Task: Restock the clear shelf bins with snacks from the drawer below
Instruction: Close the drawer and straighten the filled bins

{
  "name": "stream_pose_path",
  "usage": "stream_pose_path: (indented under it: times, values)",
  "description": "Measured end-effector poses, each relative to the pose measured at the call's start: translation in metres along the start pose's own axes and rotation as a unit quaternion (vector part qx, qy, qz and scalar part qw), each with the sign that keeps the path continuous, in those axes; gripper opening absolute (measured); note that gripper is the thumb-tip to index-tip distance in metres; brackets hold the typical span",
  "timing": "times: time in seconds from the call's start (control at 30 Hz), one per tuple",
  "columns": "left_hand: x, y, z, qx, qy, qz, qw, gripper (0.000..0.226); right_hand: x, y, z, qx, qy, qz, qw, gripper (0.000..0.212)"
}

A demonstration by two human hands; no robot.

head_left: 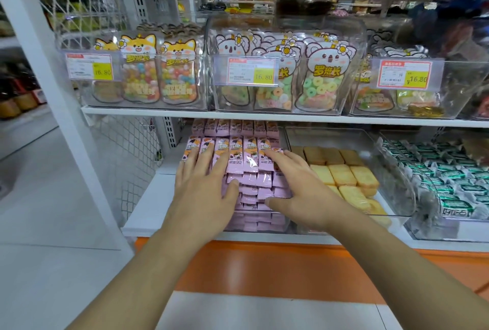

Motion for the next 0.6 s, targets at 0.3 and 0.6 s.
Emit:
stream_pose_path:
  times: [0.3,0.6]
  values:
    - [-0.013,-0.003,0.014,0.0,0.059,-0.023,0.998,0.058,-0.001,-0.001,-0.001,-0.014,0.029,-0.011,0.999,0.1]
    - [-0.013,-0.001,0.032,0.027,0.062,-0.007,0.998,0.072,0.011,-0.009,0.004,-0.034,0.095,-0.04,0.994,0.084]
Point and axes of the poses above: each hand's wrist, its own y-axis away from the middle knuckle, its own x-axis out of the palm, z = x × y, the point moved 2 cm from there along -y, towards the middle knuckle, and after that the axes turned 7 degrees about y, right-handed, at the moved point
